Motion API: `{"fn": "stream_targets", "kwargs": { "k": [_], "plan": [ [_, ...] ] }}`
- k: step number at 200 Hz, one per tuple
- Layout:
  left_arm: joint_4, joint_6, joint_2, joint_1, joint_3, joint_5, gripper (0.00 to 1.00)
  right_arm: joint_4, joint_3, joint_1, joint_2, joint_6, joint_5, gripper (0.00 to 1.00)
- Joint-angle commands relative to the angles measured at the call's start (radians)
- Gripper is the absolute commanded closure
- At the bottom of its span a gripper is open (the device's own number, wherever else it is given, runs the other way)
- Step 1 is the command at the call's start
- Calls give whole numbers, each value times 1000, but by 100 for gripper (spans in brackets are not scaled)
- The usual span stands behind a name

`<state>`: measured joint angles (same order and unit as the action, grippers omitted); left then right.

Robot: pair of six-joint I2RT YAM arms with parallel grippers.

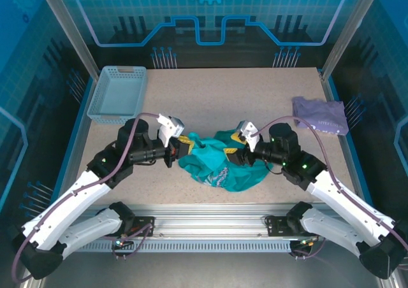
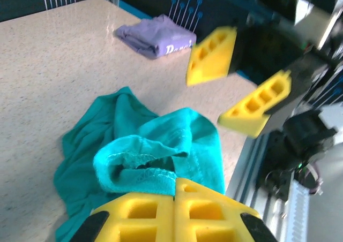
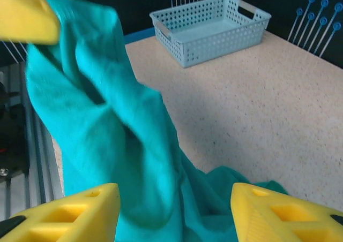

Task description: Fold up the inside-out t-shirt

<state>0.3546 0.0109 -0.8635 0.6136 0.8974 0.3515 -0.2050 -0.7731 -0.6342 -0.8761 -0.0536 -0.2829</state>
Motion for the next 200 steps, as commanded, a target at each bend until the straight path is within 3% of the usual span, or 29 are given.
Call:
{"fn": "stream_targets", "kwargs": {
  "k": [1,52,167,175,200],
  "plan": [
    [94,-118,-7,10,45,-39,100,27,-70,-9,-63,-9,-79,42],
    [104,-115,-32,24,67,-43,100,-23,-184,-116,-208,-125,-95,41],
    [103,-118,-45,28,63,-44,100,2,-227,-165,-309,-178,-76,50],
    [104,-119,-45,27,63,-45,100,4,-231,-165,-316,-178,-73,56],
    [112,-121,-42,27,62,-65,100,23,-230,-159,-302,-157,-39,88]
  ]
}}
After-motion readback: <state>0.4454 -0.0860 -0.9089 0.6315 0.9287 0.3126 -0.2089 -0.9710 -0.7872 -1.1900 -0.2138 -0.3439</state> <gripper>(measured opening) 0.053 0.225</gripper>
